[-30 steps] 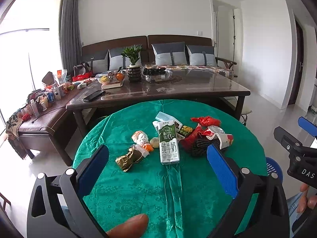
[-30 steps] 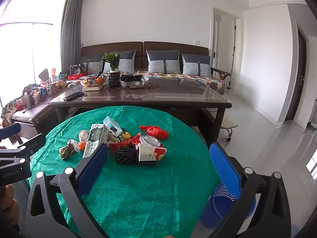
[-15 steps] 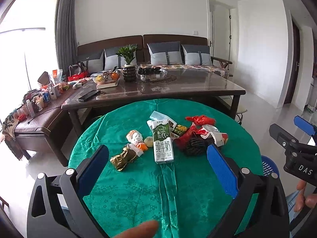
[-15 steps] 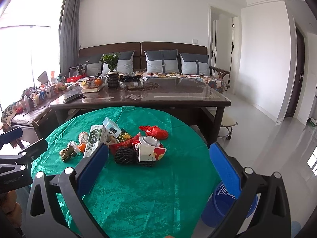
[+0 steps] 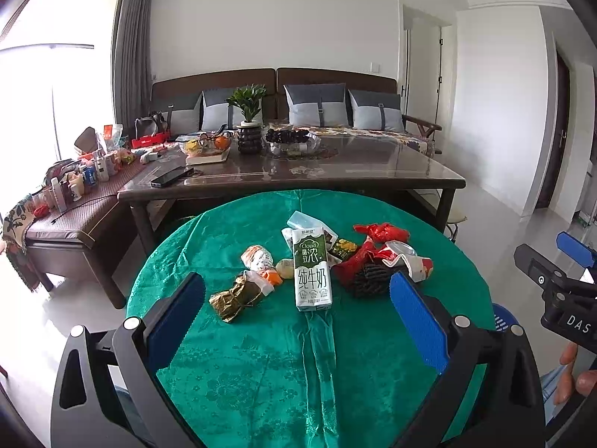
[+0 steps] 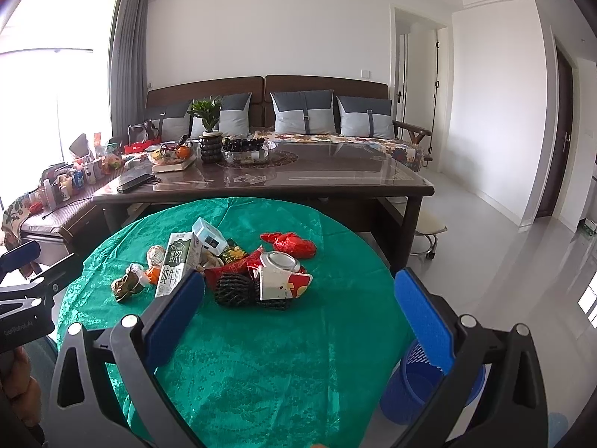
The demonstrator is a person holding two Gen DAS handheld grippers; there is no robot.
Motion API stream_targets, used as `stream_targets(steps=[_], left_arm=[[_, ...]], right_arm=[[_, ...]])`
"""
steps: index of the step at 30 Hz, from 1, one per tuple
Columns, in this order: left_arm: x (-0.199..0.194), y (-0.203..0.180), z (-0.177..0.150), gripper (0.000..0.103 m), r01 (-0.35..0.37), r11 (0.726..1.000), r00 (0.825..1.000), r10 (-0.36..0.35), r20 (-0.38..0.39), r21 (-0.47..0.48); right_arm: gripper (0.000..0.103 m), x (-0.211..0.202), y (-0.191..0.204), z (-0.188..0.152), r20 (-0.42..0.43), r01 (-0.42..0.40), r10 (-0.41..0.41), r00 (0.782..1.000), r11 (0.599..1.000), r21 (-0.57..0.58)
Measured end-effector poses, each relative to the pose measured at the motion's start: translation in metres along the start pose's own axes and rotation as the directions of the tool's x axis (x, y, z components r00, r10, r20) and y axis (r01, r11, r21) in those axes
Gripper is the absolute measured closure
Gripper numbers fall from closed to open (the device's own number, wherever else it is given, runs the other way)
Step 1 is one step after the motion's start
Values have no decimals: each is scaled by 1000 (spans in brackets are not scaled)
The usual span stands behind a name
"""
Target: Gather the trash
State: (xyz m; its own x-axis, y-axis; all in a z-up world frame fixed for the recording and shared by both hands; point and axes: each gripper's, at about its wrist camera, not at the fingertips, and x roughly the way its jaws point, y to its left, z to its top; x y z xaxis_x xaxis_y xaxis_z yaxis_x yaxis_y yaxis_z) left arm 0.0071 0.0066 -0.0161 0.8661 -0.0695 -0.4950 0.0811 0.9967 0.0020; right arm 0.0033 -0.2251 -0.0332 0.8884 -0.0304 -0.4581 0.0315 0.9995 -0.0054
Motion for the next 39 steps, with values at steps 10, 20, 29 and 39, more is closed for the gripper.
stream_targets(steps=[10,20,29,39], left_arm=[[0,2,0,5,-6,1000,1000,6,8,-6],[5,20,1,5,23,999,1000,-23,-4,-35],[9,41,1,5,0,1000,1000,0,-5,-22],[28,63,-7,5,19,999,998,-21,-53,-30]], right_arm=[[4,-1,-1,0,5,0,0,1000,1000,1],[5,-3,0,-1,17,2,-2,1000,1000,-4],[5,0,-2,-3,11,7,-7,1000,1000,8],[5,6,-6,-5,-3,18,-18,1000,1000,3]])
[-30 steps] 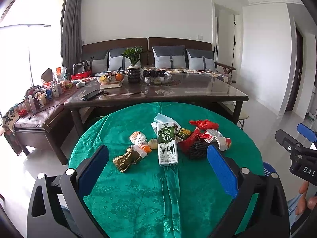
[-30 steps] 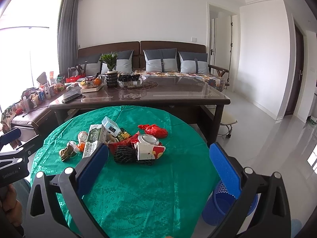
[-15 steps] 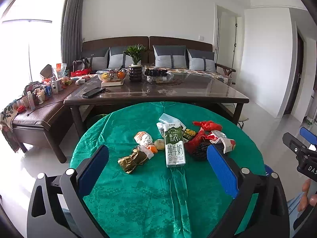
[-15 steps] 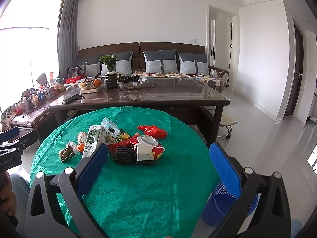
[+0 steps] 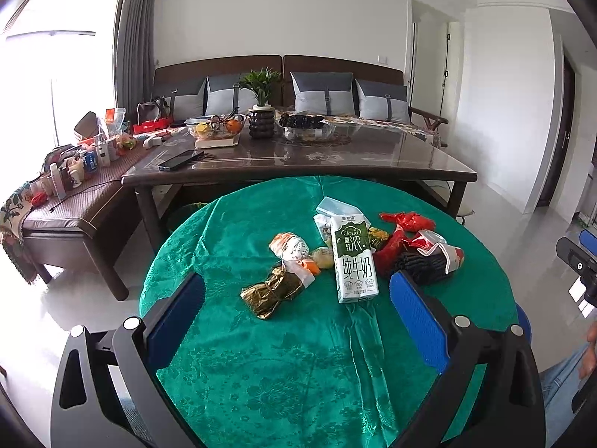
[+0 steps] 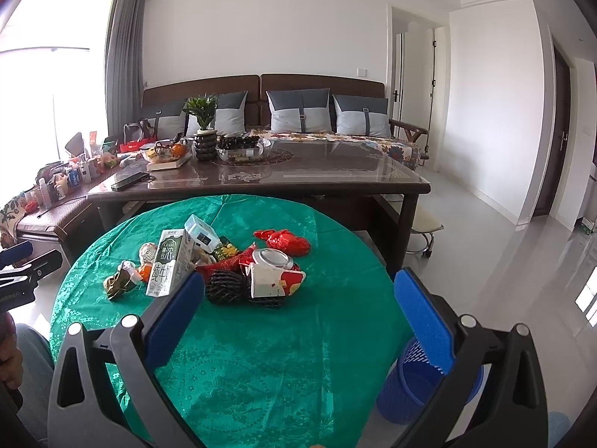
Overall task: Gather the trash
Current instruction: 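Grasp the gold snack bag with left tool while right tool grasps the milk carton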
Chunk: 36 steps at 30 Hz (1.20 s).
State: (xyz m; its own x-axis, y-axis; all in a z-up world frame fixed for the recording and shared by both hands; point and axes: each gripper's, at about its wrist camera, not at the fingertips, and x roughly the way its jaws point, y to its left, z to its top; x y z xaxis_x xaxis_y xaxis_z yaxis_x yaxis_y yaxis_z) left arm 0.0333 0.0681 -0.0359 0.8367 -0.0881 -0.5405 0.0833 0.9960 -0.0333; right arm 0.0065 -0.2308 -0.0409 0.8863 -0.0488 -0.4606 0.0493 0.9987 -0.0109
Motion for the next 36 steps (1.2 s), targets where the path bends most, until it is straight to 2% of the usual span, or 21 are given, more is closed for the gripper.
stream_targets(steps=[6,14,18,23,25,27,29,33,36], left_arm=[[12,4,-4,5,1,1000,1000,-1,-17,29],[49,29,-5,5,51,997,994,-45,-97,60],[72,36,-6,5,91,989,986,-73,-148,118],[110,34,-14,5,143,956,974,-90,-207,257],[124,35,-15,5,160,945,969,-96,-225,285],[136,39,-15,7,192,940,962,-124,-241,282],[149,42,-14,16,221,935,954,-149,-259,276],[166,39,-18,25,262,912,941,-169,-292,317],[177,35,-26,44,284,891,930,-166,-328,354]], right_arm=[[5,4,-2,-5,-20,5,-5,1000,1000,-5],[5,11,1,-10,-50,-13,12,999,1000,-23],[5,19,11,-11,-68,-76,73,995,996,-39],[5,49,33,-9,-122,-166,158,980,984,-58],[5,64,46,-5,-157,-220,209,965,974,-54],[5,80,57,1,-199,-282,272,941,959,-21],[5,98,70,6,-240,-329,321,916,944,6],[5,127,98,10,-305,-370,354,884,929,7],[11,142,115,6,-347,-381,359,866,924,4]])
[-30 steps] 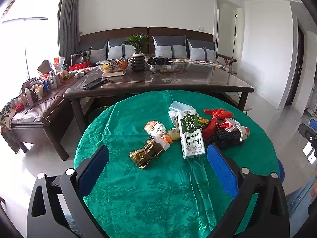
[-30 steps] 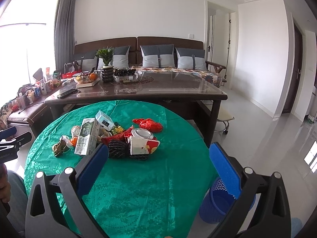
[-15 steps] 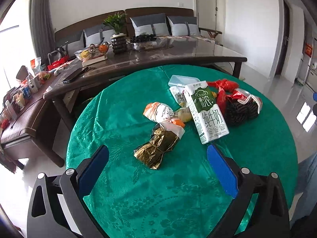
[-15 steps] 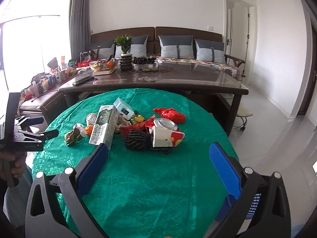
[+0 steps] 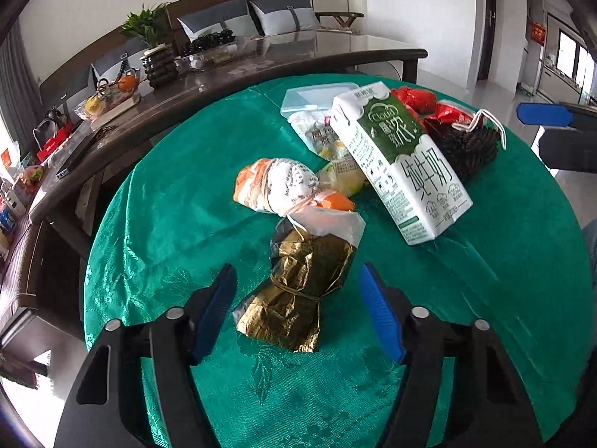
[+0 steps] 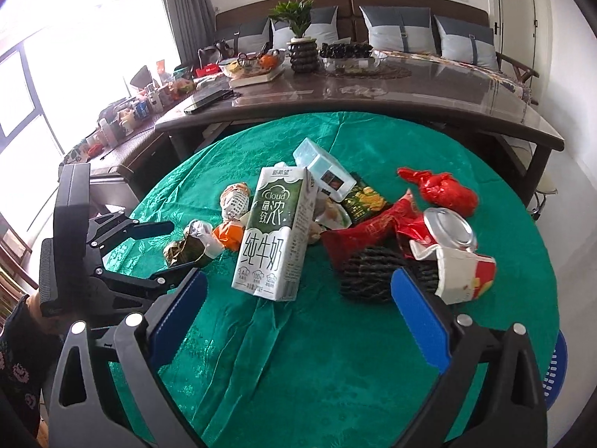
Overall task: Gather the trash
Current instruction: 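Grasp the gold snack bag with left tool while right tool grasps the milk carton, then carry gold bag and milk carton to the blue basket and release both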
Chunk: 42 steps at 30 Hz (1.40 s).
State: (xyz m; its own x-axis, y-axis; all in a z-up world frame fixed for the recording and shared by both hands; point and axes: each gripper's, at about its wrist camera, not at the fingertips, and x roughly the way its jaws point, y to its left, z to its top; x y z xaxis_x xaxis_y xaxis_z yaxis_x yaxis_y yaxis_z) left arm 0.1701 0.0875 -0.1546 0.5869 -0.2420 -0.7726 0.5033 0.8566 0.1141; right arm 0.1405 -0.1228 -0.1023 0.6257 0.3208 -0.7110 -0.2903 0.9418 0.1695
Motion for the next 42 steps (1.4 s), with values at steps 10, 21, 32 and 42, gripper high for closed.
stream_targets(steps=[10,21,32,42], left_arm=[[-14,29,-16,63,-12,978,1000,8,-22,-208],[-51,0,-37,62,53,910,998,-60,-5,-410],[-44,-83,-19,62,96,914,994,-107,-6,-395],[-39,-97,-16,23,8,952,998,-25,-52,-307]], right_arm=[[21,67,32,13,-88,8,-10,996,1000,-17],[47,41,18,-3,-100,-35,31,994,999,-38],[47,-33,-47,-85,-188,10,-7,982,1000,17],[29,-35,-64,-106,-215,12,2,977,998,63]])
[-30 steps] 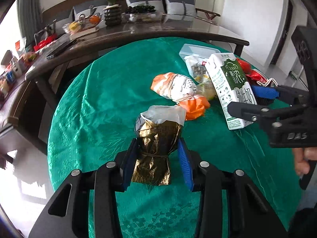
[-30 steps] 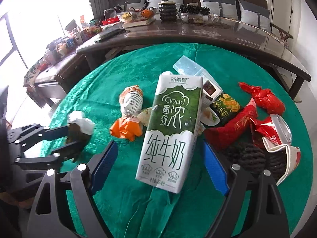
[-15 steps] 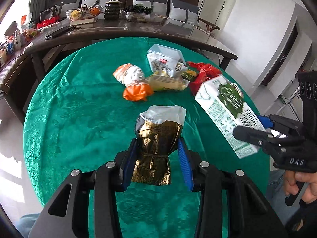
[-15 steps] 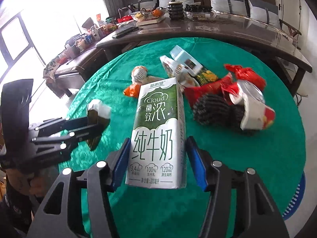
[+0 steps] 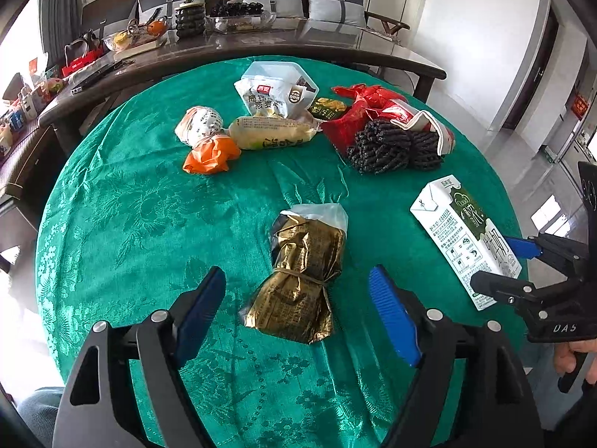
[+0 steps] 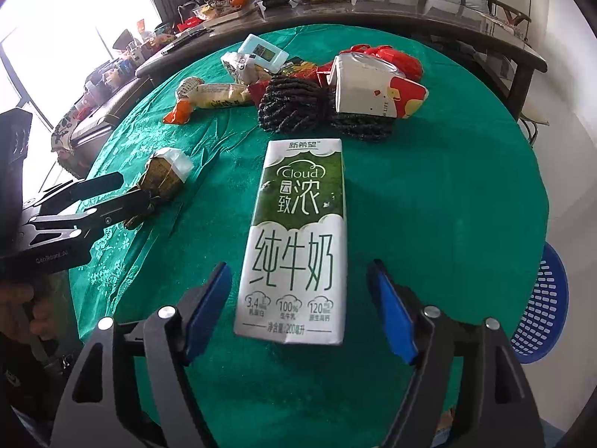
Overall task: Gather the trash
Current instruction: 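Carry gold bag and milk carton to the blue basket and release both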
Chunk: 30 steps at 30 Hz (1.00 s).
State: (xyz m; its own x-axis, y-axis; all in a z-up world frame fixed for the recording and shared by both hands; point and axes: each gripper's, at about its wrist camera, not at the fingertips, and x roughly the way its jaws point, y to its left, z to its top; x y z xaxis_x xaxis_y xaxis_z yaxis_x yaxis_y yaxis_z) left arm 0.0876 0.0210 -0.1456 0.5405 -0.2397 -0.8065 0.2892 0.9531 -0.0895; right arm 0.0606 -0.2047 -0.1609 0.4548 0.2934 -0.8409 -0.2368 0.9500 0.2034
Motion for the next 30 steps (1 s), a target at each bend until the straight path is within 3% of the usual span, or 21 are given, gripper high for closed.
stream_targets(steps=[7,13,15,17,18,20,26,30], left_arm=[[5,-6,10,22,-25,993,999,29,-33,114],[21,-8,17,23,-5,992,995,18,-100,129],[24,-9,17,30,-1,992,993,16,-114,130],[26,-10,17,46,3,991,991,14,-130,131],[28,-10,16,59,7,992,990,11,-140,128],[27,-10,16,60,8,993,990,9,-138,121],[4,-31,26,61,97,989,993,-88,-85,109],[-2,-68,46,61,175,978,984,-169,-63,114]], right_arm=[[27,-3,-3,22,-52,7,-8,999,1000,-13],[27,12,6,41,-120,8,-15,993,998,-59],[28,17,6,43,-136,15,-24,990,998,-65],[48,21,4,44,-149,15,-24,989,998,-66],[52,21,3,45,-147,3,-12,989,998,-62],[52,16,3,45,-139,-2,-7,990,998,-68],[52,-13,-7,43,-76,-37,32,997,998,-60],[52,-40,-45,49,-9,-32,32,999,999,7]])
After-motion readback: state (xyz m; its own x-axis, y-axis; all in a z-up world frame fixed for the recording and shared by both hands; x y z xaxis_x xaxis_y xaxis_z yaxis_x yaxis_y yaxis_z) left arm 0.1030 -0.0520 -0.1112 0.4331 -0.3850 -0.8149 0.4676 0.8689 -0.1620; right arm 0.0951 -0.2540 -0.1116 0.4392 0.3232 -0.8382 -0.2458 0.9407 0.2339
